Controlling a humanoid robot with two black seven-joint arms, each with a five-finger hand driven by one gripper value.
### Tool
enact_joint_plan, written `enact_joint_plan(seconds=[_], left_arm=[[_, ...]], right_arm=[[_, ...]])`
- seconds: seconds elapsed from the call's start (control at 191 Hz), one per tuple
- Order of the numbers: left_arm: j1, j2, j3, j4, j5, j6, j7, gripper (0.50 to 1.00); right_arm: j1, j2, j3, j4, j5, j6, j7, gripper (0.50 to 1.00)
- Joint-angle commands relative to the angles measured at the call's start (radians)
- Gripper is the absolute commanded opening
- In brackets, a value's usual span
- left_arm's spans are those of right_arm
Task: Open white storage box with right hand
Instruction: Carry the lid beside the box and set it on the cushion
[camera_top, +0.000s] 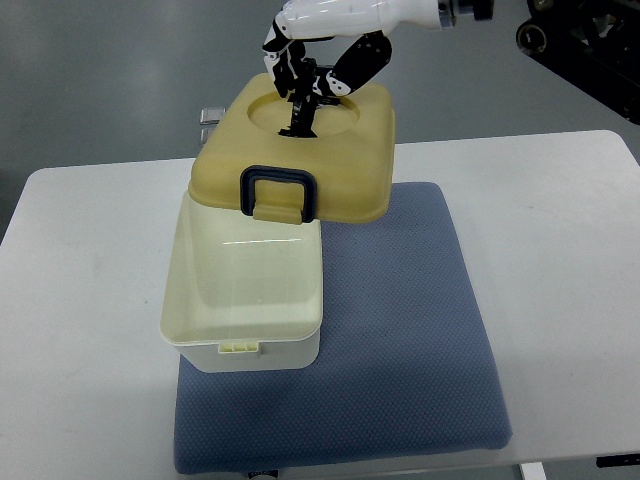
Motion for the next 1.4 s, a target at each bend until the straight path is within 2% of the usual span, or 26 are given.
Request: enact_joint_plan(seconds=[0.0,0.387,0.565,0.732,1.014,1.27,1.396], left_arm=[[0.0,0.0,0.001,0.0,0.0,0.0,0.0,1.0],[0.0,0.0,0.001,0.0,0.0,0.0,0.0,1.0],[0.0,0.0,0.001,0.0,0.0,0.0,0.0,1.0],[0.0,0.0,0.001,0.0,0.0,0.0,0.0,1.0],[0.001,0.0,0.001,0.0,0.0,0.0,0.0,1.0],[0.0,0.0,-0.001,0.0,0.0,0.0,0.0,1.0],[0.0,0.0,0.001,0.0,0.0,0.0,0.0,1.0]], right_arm=[[-0.029,-0.046,-0.001,-0.005,0.0,-0.019,0.019,0.5],[-0.165,-0.176,-0.021,-0.023,-0.001,-0.119,0.019,0.5],[-0.259,-0.176,-0.027,-0.069,-0.011,-0.208,0.019,0.5],[-0.294,-0.179,-0.058,-0.119,-0.017,-0.237,0.019,0.5],[-0.34,-0.179,-0.194,-0.158,-0.017,-0.389,0.019,0.5],[-0.379,-0.163,-0.205,-0.158,-0.015,-0.421,0.019,0.5],[-0.394,-0.12,-0.205,-0.158,-0.015,-0.423,0.019,0.5]])
